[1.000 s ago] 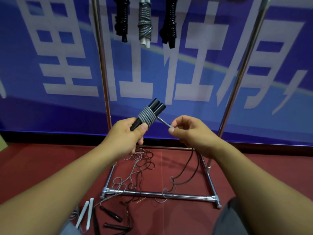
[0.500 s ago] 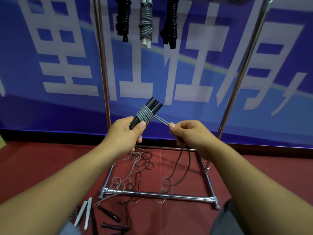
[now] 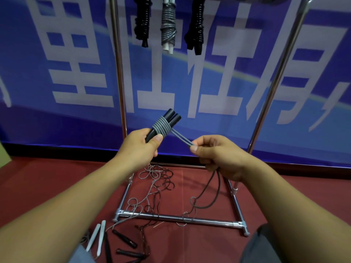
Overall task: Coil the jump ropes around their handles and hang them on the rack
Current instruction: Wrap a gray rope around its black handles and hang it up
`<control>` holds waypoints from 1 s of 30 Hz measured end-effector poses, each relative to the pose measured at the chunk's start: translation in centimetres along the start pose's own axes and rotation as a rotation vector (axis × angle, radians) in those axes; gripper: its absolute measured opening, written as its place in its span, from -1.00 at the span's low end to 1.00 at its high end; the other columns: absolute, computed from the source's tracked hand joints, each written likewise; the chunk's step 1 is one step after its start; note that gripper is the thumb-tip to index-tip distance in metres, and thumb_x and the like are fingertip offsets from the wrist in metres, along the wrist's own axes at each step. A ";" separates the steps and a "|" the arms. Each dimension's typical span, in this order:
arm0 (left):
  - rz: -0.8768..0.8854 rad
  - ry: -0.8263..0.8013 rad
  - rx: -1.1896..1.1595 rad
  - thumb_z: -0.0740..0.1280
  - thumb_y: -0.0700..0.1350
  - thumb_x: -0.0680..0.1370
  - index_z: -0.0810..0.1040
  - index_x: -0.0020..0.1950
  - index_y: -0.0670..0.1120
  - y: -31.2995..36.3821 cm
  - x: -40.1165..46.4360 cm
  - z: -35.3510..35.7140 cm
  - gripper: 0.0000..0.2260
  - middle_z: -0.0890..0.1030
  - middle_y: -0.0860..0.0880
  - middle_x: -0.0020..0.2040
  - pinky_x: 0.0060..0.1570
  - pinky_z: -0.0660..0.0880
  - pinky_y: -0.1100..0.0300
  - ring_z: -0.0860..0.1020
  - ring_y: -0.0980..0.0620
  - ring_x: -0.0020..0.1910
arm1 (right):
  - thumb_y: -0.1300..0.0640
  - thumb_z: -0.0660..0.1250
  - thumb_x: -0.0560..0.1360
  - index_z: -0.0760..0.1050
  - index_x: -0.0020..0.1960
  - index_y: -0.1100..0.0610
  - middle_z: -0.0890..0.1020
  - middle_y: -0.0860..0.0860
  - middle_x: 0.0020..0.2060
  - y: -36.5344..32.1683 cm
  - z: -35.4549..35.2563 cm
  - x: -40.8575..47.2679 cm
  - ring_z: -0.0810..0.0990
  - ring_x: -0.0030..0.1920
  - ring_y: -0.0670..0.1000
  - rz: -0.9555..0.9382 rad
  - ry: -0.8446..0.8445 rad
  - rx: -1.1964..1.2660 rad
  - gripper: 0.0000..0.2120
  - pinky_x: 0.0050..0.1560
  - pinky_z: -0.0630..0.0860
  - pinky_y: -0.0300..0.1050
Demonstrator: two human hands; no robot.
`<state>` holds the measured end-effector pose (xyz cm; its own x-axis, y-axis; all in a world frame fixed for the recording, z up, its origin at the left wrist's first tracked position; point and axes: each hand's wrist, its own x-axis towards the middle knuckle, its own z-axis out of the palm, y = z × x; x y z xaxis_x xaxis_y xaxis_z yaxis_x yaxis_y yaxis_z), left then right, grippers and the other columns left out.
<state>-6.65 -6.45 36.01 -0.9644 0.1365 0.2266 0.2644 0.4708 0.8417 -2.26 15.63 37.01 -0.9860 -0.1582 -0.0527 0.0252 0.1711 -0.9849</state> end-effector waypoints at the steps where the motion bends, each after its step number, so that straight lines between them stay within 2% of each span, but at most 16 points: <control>1: 0.003 0.000 0.001 0.26 0.00 0.65 0.57 -0.04 -0.10 0.0 0.0 0.0 -0.80 0.60 0.02 -0.37 -0.28 0.45 0.11 0.46 0.09 -0.49 | 0.25 0.36 0.58 0.51 -0.11 0.15 0.42 -0.06 -0.41 -0.2 0.2 -0.2 0.31 -0.47 -0.12 -0.009 0.012 0.014 -0.90 -0.48 0.25 -0.26; 4: 0.011 -0.010 0.002 0.27 -0.01 0.65 0.57 -0.03 -0.11 0.1 0.0 0.0 -0.80 0.59 0.01 -0.37 -0.30 0.45 0.12 0.46 0.10 -0.50 | 0.25 0.36 0.58 0.54 -0.16 0.14 0.43 -0.05 -0.43 -0.5 0.7 -0.7 0.34 -0.48 -0.10 -0.035 0.071 0.071 -0.85 -0.44 0.35 -0.22; 9: 0.045 -0.034 0.092 0.26 0.00 0.65 0.54 -0.08 -0.05 0.0 0.2 0.1 -0.81 0.60 0.04 -0.38 -0.33 0.41 0.19 0.48 0.17 -0.50 | 0.27 0.34 0.58 0.57 -0.16 0.15 0.42 -0.02 -0.41 -1.0 1.0 -1.0 0.28 -0.51 -0.12 -0.049 0.134 0.173 -0.86 -0.49 0.24 -0.23; 11: 0.073 -0.076 0.223 0.26 0.03 0.64 0.50 -0.13 0.02 -0.2 0.2 0.3 -0.82 0.61 0.05 -0.34 -0.31 0.44 0.17 0.54 0.16 -0.40 | 0.28 0.35 0.57 0.56 -0.16 0.16 0.44 -0.01 -0.41 -1.1 1.2 -0.9 0.26 -0.54 -0.14 -0.039 0.168 0.171 -0.86 -0.53 0.20 -0.27; 13: 0.083 -0.140 0.357 0.27 0.08 0.63 0.45 -0.15 0.07 -0.6 0.1 0.7 -0.81 0.60 0.05 -0.28 -0.20 0.51 0.10 0.59 0.04 -0.26 | 0.28 0.35 0.56 0.55 -0.19 0.18 0.44 -0.01 -0.42 -1.1 1.4 -0.8 0.24 -0.56 -0.14 -0.014 0.200 0.178 -0.85 -0.55 0.16 -0.29; 17: 0.121 -0.251 0.518 0.27 0.11 0.62 0.45 -0.07 0.08 -0.6 0.0 1.5 -0.86 0.56 0.05 -0.20 -0.14 0.52 0.04 0.56 0.00 -0.19 | 0.29 0.35 0.55 0.51 -0.14 0.20 0.39 -0.02 -0.46 -1.0 1.5 -0.2 0.21 -0.55 -0.12 0.077 0.268 0.234 -0.91 -0.58 0.16 -0.26; 19: 0.126 -0.309 0.551 0.27 0.12 0.62 0.46 -0.05 0.09 -0.4 0.1 1.5 -0.87 0.56 0.05 -0.19 -0.14 0.52 0.05 0.56 0.01 -0.20 | 0.26 0.36 0.55 0.50 -0.08 0.21 0.40 -0.02 -0.46 -0.9 1.5 0.0 0.22 -0.55 -0.11 0.109 0.303 0.216 -0.95 -0.58 0.18 -0.25; 23: 0.186 -0.435 0.599 0.28 0.11 0.62 0.42 -0.15 0.06 -0.4 -0.2 1.5 -0.79 0.54 0.05 -0.24 -0.25 0.44 0.09 0.53 0.03 -0.26 | 0.24 0.36 0.56 0.49 -0.18 0.18 0.42 0.00 -0.47 -0.6 1.6 0.3 0.25 -0.56 -0.11 0.168 0.345 0.198 -0.85 -0.58 0.21 -0.24; 26: 0.268 -0.456 0.668 0.27 0.14 0.62 0.40 -0.16 0.04 -0.2 -0.4 1.3 -0.76 0.53 0.04 -0.26 -0.26 0.43 0.06 0.51 0.05 -0.28 | 0.23 0.36 0.57 0.50 -0.21 0.17 0.45 0.00 -0.45 -0.5 1.4 0.4 0.29 -0.54 -0.11 0.198 0.347 0.264 -0.82 -0.57 0.23 -0.26; 28: 0.282 -0.467 0.703 0.26 0.15 0.62 0.43 -0.13 0.04 -0.1 -0.5 1.3 -0.77 0.54 0.04 -0.25 -0.22 0.48 0.03 0.52 0.05 -0.28 | 0.20 0.39 0.56 0.51 -0.25 0.17 0.47 0.00 -0.47 -0.4 1.2 0.2 0.32 -0.53 -0.10 0.183 0.365 0.193 -0.79 -0.56 0.28 -0.25; 30: 0.279 -0.491 0.714 0.26 0.16 0.62 0.46 -0.08 0.06 -0.1 -0.7 1.4 -0.79 0.55 0.05 -0.24 -0.20 0.49 0.02 0.53 0.06 -0.26 | 0.14 0.42 0.55 0.52 -0.30 0.17 0.46 -0.03 -0.53 -0.2 1.2 0.0 0.35 -0.54 -0.09 0.134 0.401 0.011 -0.73 -0.52 0.33 -0.24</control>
<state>-5.98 -5.42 35.09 -0.7961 0.6051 0.0047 0.5873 0.7708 0.2467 -2.06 14.44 37.05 -0.9600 0.2556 -0.1141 0.1568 0.1533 -0.9757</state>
